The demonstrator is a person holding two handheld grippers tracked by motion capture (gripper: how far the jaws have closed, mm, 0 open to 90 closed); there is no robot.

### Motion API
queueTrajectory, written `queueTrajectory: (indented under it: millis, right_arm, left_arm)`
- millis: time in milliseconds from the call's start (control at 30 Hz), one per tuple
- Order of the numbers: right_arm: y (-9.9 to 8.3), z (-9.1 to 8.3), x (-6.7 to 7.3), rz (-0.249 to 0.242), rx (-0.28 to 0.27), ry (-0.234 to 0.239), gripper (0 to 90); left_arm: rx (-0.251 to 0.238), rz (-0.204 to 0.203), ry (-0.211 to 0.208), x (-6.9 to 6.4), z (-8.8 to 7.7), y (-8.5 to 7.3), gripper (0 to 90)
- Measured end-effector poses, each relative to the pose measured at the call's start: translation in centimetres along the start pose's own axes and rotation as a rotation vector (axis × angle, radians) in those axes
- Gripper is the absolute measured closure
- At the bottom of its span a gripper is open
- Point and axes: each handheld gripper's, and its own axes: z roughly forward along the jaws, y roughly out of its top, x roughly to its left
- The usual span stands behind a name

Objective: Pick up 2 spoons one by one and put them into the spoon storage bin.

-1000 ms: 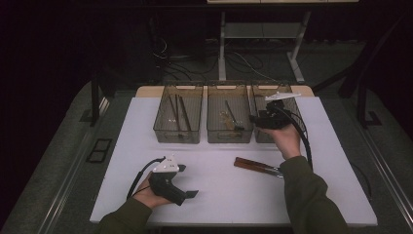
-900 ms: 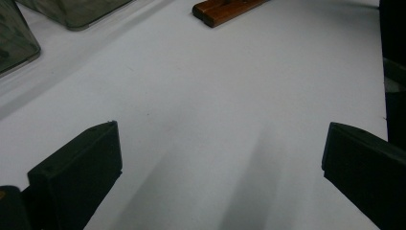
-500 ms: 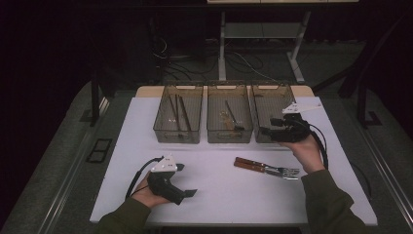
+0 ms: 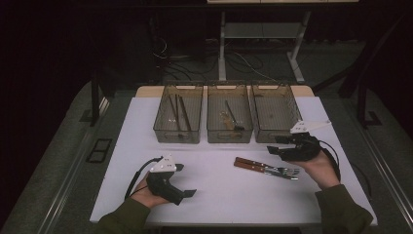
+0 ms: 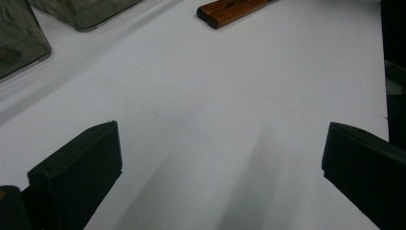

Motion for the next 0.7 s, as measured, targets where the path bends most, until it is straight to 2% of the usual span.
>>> queueTrajectory:
  millis: [100, 233, 300, 433, 700]
  right_arm:
    - [-0.9, 0.3, 0.0, -0.014, 0.047, -0.005, 65.8]
    - [-2.2, 1.5, -1.0, -0.036, 0.153, -0.031, 78.5]
    - [-2.6, 1.9, -1.3, -0.038, 0.181, -0.023, 83.6]
    - [-2.9, 2.4, -1.6, -0.047, 0.211, 0.007, 89.4]
    - [-3.0, 3.0, -0.6, -0.101, 0.243, 0.037, 90.0]
  left_arm:
    - [0.006, 0.007, -0.001, 0.0, 0.0, 0.0, 0.0]
    - [0.008, 0.011, -0.004, -0.1, 0.1, 0.0, 0.0]
    - [0.008, 0.011, -0.005, -0.1, 0.1, 0.0, 0.0]
    - [0.008, 0.010, -0.006, -0.1, 0.1, 0.0, 0.0]
    - [0.008, 0.010, -0.008, -0.1, 0.1, 0.0, 0.0]
